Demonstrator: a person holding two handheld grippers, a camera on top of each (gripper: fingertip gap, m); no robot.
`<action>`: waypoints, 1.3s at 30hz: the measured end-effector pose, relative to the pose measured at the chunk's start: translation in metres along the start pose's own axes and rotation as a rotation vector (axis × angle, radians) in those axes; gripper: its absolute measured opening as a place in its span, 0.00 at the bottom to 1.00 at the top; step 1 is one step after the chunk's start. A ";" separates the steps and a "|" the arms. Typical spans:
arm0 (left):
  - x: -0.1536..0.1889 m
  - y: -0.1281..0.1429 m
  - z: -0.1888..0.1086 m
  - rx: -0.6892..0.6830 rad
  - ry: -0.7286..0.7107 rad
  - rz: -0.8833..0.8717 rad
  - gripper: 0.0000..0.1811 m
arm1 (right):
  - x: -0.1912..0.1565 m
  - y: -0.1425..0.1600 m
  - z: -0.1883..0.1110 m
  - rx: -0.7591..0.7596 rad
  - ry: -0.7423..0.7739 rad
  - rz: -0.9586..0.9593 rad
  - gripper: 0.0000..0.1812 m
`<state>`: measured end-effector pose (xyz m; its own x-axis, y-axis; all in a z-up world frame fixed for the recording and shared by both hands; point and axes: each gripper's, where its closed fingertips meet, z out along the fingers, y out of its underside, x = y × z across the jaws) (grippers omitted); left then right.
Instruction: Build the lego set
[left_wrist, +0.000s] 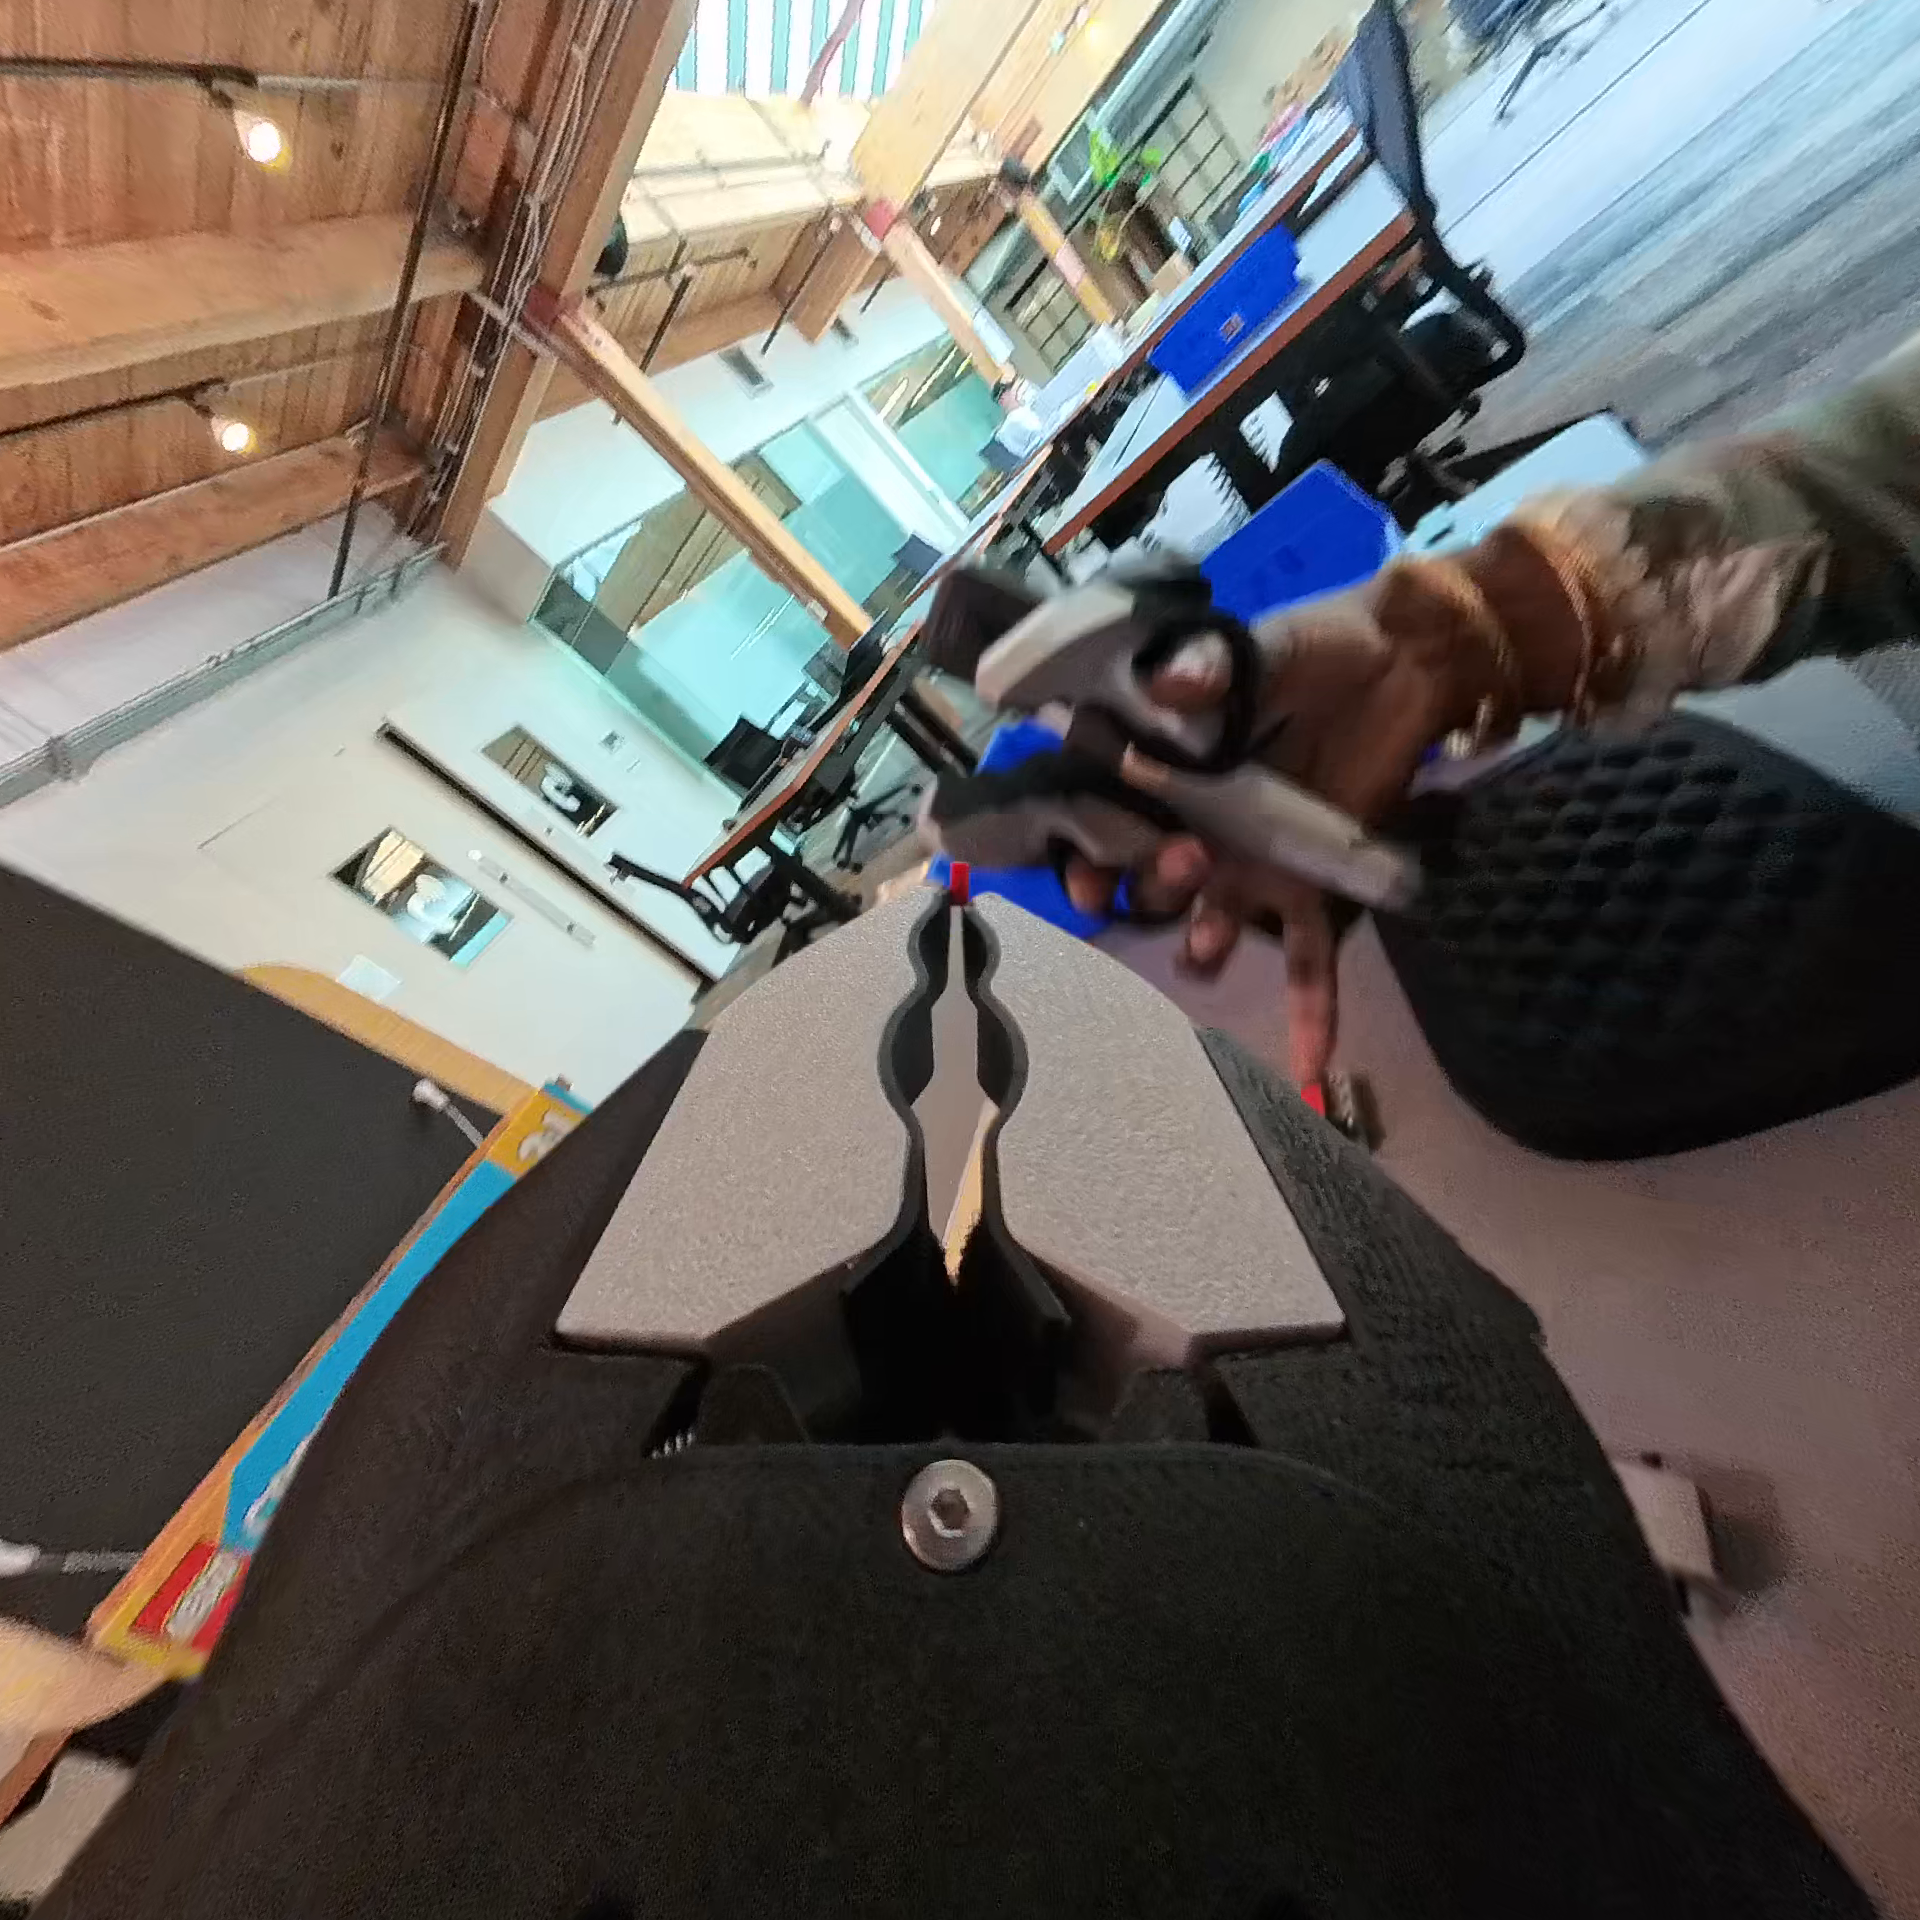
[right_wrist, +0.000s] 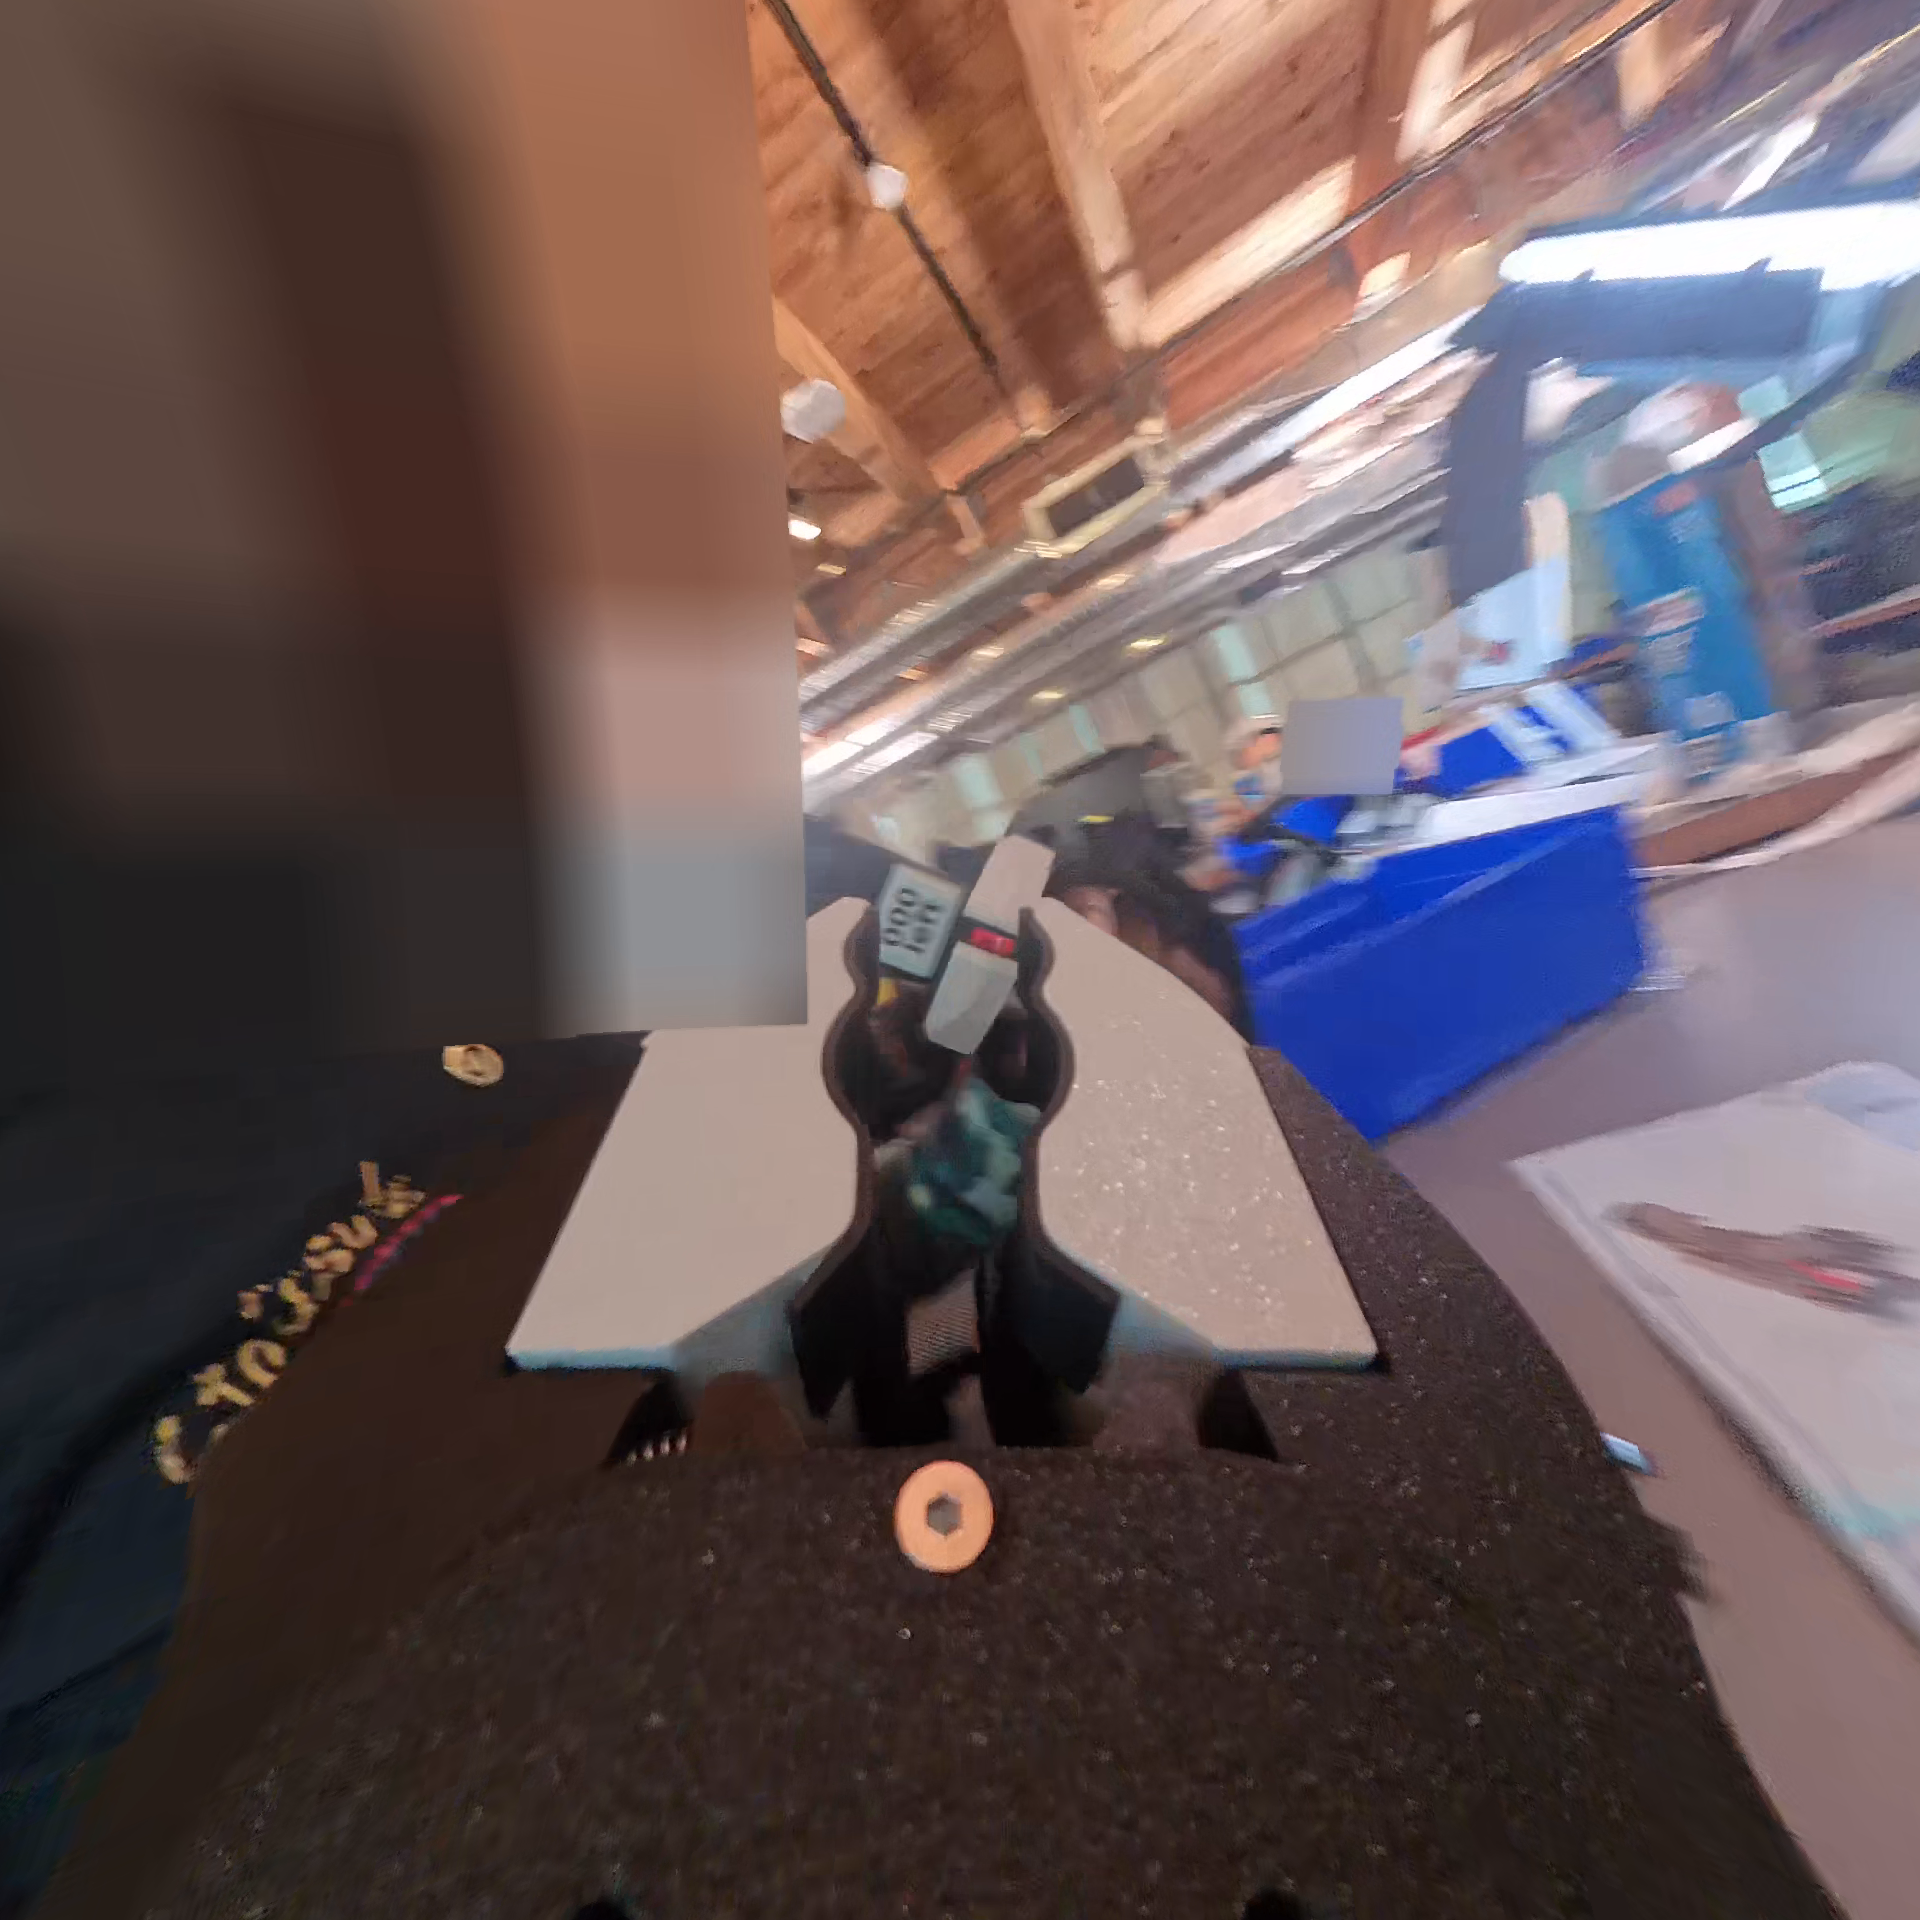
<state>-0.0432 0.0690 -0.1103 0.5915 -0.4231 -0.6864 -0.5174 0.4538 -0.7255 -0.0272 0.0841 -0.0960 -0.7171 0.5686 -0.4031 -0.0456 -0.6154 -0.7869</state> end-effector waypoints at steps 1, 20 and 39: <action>-0.002 0.007 -0.004 -0.029 -0.013 -0.001 0.01 | 0.003 -0.006 -0.009 -0.020 0.091 -0.086 0.15; 0.020 0.069 0.007 -0.320 -0.143 0.362 0.01 | 0.050 0.052 -0.014 -0.494 0.569 -0.478 0.10; 0.021 0.071 0.010 -0.330 -0.148 0.450 0.01 | 0.067 0.057 -0.013 -0.562 0.608 -0.489 0.05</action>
<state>-0.0611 0.1002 -0.1761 0.3364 -0.1204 -0.9340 -0.8896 0.2847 -0.3571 -0.0687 0.0941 -0.1733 -0.2169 0.9760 -0.0199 0.2096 0.0266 -0.9774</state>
